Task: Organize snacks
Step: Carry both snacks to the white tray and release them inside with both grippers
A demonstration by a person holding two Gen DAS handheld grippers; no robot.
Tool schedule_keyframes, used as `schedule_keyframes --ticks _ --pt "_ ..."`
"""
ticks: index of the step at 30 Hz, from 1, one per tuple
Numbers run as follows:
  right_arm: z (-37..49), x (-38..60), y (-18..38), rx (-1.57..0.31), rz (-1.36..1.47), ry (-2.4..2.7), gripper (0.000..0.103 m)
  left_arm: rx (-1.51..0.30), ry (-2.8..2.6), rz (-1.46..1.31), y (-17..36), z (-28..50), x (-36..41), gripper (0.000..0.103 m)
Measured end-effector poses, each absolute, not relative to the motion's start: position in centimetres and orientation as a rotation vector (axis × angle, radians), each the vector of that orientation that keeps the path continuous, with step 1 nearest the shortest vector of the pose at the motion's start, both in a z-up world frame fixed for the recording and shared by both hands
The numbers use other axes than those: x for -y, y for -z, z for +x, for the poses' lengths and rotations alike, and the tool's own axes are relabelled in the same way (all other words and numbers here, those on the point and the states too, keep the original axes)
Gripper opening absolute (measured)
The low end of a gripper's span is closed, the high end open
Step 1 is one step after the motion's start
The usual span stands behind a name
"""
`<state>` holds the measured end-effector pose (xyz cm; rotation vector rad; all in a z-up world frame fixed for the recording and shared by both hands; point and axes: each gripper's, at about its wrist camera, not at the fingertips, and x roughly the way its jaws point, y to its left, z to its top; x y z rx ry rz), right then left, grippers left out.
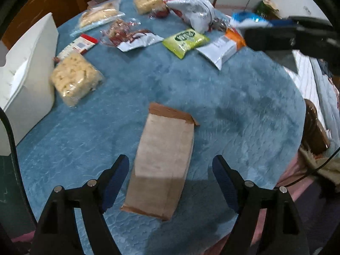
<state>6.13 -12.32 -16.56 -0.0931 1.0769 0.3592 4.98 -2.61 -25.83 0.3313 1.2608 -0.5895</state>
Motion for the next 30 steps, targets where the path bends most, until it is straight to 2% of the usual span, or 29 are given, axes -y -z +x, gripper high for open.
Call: schedule_keyframes --ticks 5,6,7,8,15,22,30 --pt "6.1 12.6 17.1 -1.088 -0.085 -0.355 0.032 -1.262 0.577 0.393 26.9 4.9 3.3 0.077" --pt "6.1 12.7 17.3 -1.092 -0.083 -0.354 0.032 -1.269 0.571 0.407 27.3 4.9 3.4 0.074" --pt "6.1 12.7 17.5 -1.097 -0.079 -0.353 0.032 -1.273 0.557 0.427 27.7 4.9 3.5 0.063" --pt "6.2 12.7 17.7 -1.101 -0.076 -0.353 0.032 -1.278 0.538 0.453 28.1 4.9 3.7 0.060" --pt "6.1 12.6 17.9 -1.102 -0.073 -0.356 0.032 -1.234 0.485 0.416 27.0 4.7 3.2 0.057" --pt "7.3 10.9 16.3 -1.089 -0.074 -0.394 0.032 -1.127 0.406 0.263 20.0 5.1 -0.6 0.057" --pt "11.9 4.2 10.0 -1.003 -0.083 -0.490 0.032 -0.933 0.102 0.031 7.9 11.9 -11.4 0.057"
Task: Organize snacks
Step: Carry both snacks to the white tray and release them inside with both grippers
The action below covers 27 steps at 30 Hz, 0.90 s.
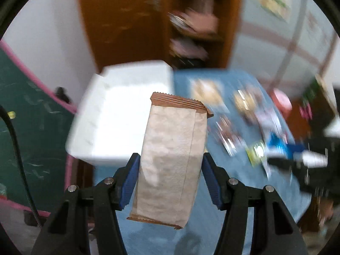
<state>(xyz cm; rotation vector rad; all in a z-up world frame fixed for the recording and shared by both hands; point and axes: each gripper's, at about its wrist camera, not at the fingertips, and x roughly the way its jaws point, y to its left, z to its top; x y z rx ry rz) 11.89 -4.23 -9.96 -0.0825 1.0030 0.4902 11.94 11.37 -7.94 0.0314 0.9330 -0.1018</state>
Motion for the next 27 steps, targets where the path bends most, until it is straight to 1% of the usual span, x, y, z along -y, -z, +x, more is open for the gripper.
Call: schedule_keyframes --ticks 3,8,13,18,19,20,22,24,27 --pt "14.6 1.2 7.4 -0.969 -0.066 -0.511 0.032 -0.868 0.019 -0.014 5.1 14.5 -14.8 0.057" --pt "21.0 -3.5 4.7 -0.963 0.025 -0.549 0.033 -0.826 -0.093 -0.021 3.8 19.5 -18.0 0.057" --pt "25.5 -6.7 4.6 -0.972 0.085 -0.556 0.034 -0.857 -0.153 -0.046 4.5 23.5 -20.9 0.057" --pt "28.7 -9.2 7.2 -1.046 0.118 -0.550 0.034 -0.913 -0.165 -0.103 7.6 26.8 -22.6 0.059" --pt "29.1 -9.5 7.9 -1.063 0.130 -0.555 0.034 -0.924 -0.161 -0.113 8.2 27.5 -22.8 0.065" --pt "29.5 -9.7 8.5 -1.078 0.140 -0.554 0.035 -0.940 -0.152 -0.131 8.8 28.0 -23.2 0.079" --pt "30.4 -9.7 10.0 -1.122 0.173 -0.558 0.036 -0.944 -0.149 -0.161 9.5 28.0 -23.3 0.091" --pt "30.7 -9.5 11.2 -1.151 0.215 -0.576 0.040 -0.948 -0.132 -0.198 10.1 28.2 -24.0 0.091" --pt "30.7 -9.3 12.5 -1.175 0.235 -0.577 0.042 -0.976 -0.122 -0.226 11.1 28.3 -24.6 0.091"
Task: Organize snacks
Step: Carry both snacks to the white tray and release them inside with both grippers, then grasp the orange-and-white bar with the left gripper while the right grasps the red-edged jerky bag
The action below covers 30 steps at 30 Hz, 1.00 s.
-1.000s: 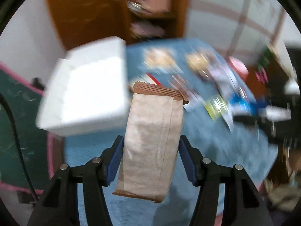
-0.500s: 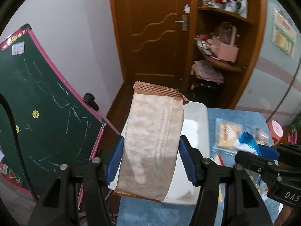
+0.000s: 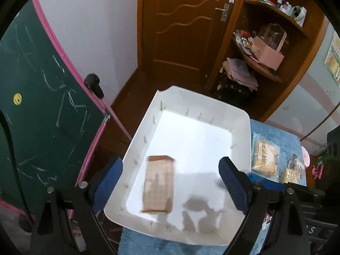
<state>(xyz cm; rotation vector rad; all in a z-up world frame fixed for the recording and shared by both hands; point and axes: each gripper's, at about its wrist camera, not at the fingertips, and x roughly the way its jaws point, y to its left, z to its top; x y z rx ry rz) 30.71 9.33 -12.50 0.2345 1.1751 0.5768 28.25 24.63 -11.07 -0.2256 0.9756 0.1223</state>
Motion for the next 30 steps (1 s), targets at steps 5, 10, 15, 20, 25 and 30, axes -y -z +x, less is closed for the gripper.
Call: schedule_keyframes --ticks 5,10,15,20,25,30 --pt "30.5 -8.7 13.0 -1.181 0.250 -0.570 0.045 -0.990 -0.125 -0.245 11.7 27.4 -25.0 0.091" --pt "29.5 -8.5 12.7 -1.178 0.209 -0.565 0.045 -0.979 -0.116 -0.253 11.2 25.9 -24.9 0.091" --pt "27.0 -7.9 11.6 -1.149 0.154 -0.560 0.045 -0.902 -0.106 -0.174 9.7 23.3 -23.0 0.091" --pt "23.1 -6.3 9.9 -1.098 0.085 -0.563 0.045 -0.862 -0.057 -0.065 8.3 20.4 -19.4 0.091" --pt "18.8 -3.8 7.6 -1.013 -0.013 -0.540 0.045 -0.868 0.009 -0.086 6.9 17.7 -16.8 0.091" --pt "14.6 0.7 5.7 -0.958 -0.072 -0.476 0.045 -0.904 0.109 -0.097 5.6 15.0 -13.4 0.091"
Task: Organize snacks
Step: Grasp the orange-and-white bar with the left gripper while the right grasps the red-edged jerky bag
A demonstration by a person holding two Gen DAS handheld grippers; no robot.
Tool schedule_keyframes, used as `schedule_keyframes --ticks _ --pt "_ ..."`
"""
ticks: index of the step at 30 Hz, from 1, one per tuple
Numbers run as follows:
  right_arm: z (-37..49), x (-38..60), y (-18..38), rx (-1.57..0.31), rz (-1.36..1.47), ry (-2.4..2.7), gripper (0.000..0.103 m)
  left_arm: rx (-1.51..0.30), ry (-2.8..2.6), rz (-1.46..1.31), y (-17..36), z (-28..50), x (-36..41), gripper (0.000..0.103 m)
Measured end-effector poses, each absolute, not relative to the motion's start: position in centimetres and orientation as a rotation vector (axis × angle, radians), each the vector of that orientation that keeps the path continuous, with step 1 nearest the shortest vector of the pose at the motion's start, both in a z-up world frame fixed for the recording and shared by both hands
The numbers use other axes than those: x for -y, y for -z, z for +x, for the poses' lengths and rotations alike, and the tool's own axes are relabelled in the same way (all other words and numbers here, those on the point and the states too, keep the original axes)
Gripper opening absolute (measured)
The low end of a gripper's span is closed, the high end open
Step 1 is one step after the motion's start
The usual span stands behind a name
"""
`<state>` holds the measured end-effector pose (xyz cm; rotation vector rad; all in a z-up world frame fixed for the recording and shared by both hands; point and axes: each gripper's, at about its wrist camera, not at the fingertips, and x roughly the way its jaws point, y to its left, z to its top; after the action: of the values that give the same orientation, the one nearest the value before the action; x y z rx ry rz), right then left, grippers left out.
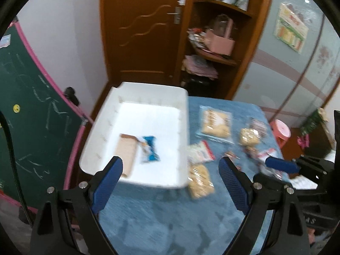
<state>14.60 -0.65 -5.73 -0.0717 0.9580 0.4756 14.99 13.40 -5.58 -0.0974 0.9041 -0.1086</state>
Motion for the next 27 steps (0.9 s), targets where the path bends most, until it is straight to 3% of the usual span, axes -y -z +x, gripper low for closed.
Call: schedule_keyframes --ticks 15,27 --pt "5.5 17.3 6.2 -0.898 -0.068 -0.104 0.045 -0.922 0.328 -0.035 4.7 9.7 -1.3 0.091" --pt "3.6 25.4 12.2 -0.947 0.146 0.038 0.045 -1.014 0.456 0.115 13.1 10.3 8.1 0.091"
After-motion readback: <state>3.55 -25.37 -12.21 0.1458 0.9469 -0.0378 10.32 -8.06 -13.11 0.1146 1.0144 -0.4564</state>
